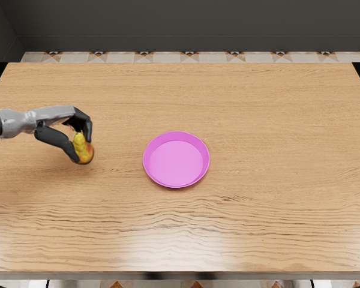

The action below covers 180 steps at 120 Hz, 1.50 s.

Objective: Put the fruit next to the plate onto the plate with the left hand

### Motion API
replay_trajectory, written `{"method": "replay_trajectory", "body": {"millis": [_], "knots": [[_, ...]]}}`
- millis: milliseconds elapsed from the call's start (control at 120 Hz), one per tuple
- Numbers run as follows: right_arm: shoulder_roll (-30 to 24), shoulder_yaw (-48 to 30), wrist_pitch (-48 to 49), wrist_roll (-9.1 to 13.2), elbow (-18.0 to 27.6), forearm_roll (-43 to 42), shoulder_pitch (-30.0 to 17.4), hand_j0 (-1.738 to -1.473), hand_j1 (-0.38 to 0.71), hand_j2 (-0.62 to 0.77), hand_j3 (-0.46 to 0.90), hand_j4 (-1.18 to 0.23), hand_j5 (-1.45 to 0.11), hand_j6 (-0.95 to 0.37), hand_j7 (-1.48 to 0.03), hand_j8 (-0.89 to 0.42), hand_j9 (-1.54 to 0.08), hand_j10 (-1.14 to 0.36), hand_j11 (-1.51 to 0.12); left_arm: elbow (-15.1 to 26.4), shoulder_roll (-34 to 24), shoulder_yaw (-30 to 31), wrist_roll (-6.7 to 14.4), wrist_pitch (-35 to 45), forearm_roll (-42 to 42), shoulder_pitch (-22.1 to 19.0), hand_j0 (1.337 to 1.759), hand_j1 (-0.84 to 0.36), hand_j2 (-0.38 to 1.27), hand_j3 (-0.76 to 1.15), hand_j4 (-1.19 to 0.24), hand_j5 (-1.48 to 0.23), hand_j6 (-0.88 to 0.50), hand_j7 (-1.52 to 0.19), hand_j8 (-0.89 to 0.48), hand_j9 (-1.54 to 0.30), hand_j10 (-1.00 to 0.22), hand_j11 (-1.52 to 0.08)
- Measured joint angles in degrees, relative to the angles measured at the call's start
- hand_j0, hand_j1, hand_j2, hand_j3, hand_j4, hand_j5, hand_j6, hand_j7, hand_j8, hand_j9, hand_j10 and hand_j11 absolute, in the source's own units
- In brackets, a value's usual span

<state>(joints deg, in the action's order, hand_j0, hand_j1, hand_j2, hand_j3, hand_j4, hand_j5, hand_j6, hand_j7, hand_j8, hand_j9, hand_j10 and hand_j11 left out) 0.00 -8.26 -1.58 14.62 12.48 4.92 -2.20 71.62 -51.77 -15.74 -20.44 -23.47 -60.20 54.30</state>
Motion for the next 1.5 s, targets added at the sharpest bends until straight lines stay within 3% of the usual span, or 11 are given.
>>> {"method": "replay_trajectory", "body": {"millis": [358, 625, 825, 925, 1500], "knots": [[0.00, 0.00, 0.00, -0.03, -0.15, 0.00, 0.00, -1.658, -0.31, -0.01, 0.00, -0.03, -0.04, -0.03, -0.04, -0.03, -0.04, -0.03, -0.04, -0.05, 2.33, -0.03, 0.70, -6.01, 4.93, 7.86, 1.655, -0.42, 0.73, 0.00, -0.78, -1.07, -0.60, -1.06, -0.57, -1.05, -0.69, -1.04], [0.00, 0.00, 0.00, -0.03, -0.35, 0.00, -0.03, -1.658, -0.31, -0.01, 0.00, -0.03, -0.04, -0.03, -0.04, -0.03, -0.04, -0.03, -0.04, -2.29, 10.35, 0.29, 2.31, -7.94, 6.06, 12.51, 1.657, -0.43, 0.75, 0.00, -0.79, -1.07, -0.61, -1.06, -0.61, -1.05, -0.78, -1.05], [0.00, 0.09, 0.00, 0.00, -0.52, -0.06, -0.09, -1.658, -0.31, -0.01, 0.00, -0.03, -0.04, -0.03, -0.04, -0.03, -0.04, -0.03, -0.04, -5.74, 16.42, 0.88, 3.89, -8.55, 5.98, 15.82, 1.657, -0.48, 0.88, 0.00, -0.80, -1.08, -0.63, -1.07, -0.64, -1.06, -0.80, -1.06], [0.00, 0.09, -0.01, -0.02, -0.58, -0.08, -0.24, -1.658, -0.31, -0.01, 0.00, -0.03, -0.04, -0.03, -0.04, -0.03, -0.04, -0.03, -0.04, -7.05, 18.20, 1.37, 4.38, -8.61, 6.03, 16.17, 1.657, -0.46, 0.81, 0.00, -0.80, -1.08, -0.64, -1.07, -0.64, -1.06, -0.81, -1.06], [0.00, 0.07, -0.08, -0.03, -0.61, -0.09, -0.35, -1.658, -0.31, -0.01, 0.00, -0.03, -0.04, -0.03, -0.04, -0.03, -0.04, -0.03, -0.04, -13.67, 25.81, 4.38, 4.62, -8.73, 5.58, 19.79, 1.657, -0.45, 0.80, 0.00, -0.81, -1.09, -0.66, -1.08, -0.68, -1.08, -0.82, -1.08]]}}
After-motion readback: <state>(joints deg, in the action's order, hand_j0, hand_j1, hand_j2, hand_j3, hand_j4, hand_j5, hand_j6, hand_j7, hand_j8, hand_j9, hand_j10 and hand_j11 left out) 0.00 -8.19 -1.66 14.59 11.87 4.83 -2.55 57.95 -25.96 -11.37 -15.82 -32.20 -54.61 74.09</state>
